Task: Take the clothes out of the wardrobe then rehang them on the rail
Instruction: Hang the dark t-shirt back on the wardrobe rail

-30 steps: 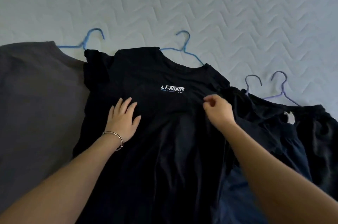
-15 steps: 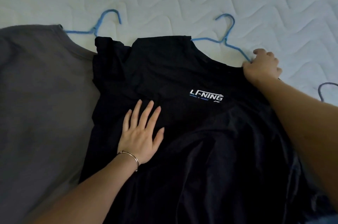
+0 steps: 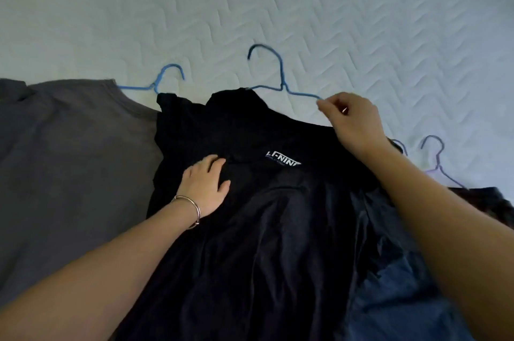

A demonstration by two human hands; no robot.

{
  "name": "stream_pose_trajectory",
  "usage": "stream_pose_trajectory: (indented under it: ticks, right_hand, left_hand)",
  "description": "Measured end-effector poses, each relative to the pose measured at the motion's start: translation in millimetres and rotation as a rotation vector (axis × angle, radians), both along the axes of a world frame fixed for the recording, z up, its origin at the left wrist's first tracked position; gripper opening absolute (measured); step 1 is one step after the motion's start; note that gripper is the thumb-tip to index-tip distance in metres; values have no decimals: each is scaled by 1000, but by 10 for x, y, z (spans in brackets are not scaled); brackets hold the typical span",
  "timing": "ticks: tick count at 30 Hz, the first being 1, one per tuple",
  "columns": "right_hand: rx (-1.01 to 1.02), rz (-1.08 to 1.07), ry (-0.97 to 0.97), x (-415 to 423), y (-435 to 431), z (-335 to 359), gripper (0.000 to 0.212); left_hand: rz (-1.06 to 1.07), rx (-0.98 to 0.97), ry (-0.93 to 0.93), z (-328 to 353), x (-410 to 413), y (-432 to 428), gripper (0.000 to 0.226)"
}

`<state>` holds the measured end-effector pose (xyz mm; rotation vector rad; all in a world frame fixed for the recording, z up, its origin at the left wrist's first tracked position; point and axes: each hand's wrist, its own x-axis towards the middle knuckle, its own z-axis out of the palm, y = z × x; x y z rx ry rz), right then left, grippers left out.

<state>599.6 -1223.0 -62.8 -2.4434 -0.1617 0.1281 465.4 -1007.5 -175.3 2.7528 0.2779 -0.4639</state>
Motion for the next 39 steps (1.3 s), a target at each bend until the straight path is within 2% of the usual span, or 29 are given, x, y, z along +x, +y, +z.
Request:
stream_pose_trajectory:
  ticks: [3, 5, 8, 12, 16, 20, 22, 26, 31, 35, 39]
  right_hand:
    - [49, 7, -18, -416, 45, 651, 24]
    - [115, -1, -30, -686, 84, 1152, 21]
    - [166, 45, -70, -1073, 183, 1944, 14]
    - [190, 62, -184, -1507, 244, 2918, 14]
    - [213, 94, -183, -1808, 178, 3557, 10]
    - [139, 91, -166, -2003, 24, 3770, 15]
    - [152, 106, -160, -2100, 2, 3856, 8]
    - [241, 171, -191, -2257, 98, 4136, 14]
    - [280, 297, -329, -2423, 301, 4554, 17]
    - [238, 407, -483, -2612, 558, 4939, 11]
    - [280, 463, -604, -2769, 932, 5137, 19]
  left_hand:
    - [116, -121, -371, 887, -33, 168, 54]
    - [113, -182, -528, 1539, -76, 292, 55]
    - [-47, -207, -577, 2471, -148, 425, 53]
    - [-171, -325, -527, 3511, -354, 576, 38]
    - [-215, -265, -641, 4273, -635, 718, 29]
    - [-194, -152, -711, 4800, -835, 896, 24]
    - [-182, -102, -721, 4995, -959, 954, 27]
    - [-171, -2, -730, 5317, -1271, 996, 29]
    - [-125, 28, -890, 5703, -1753, 1021, 27]
    - [-54, 88, -993, 5977, -2150, 1189, 29]
    - [22, 111, -1078, 6139, -2618, 1445, 28]
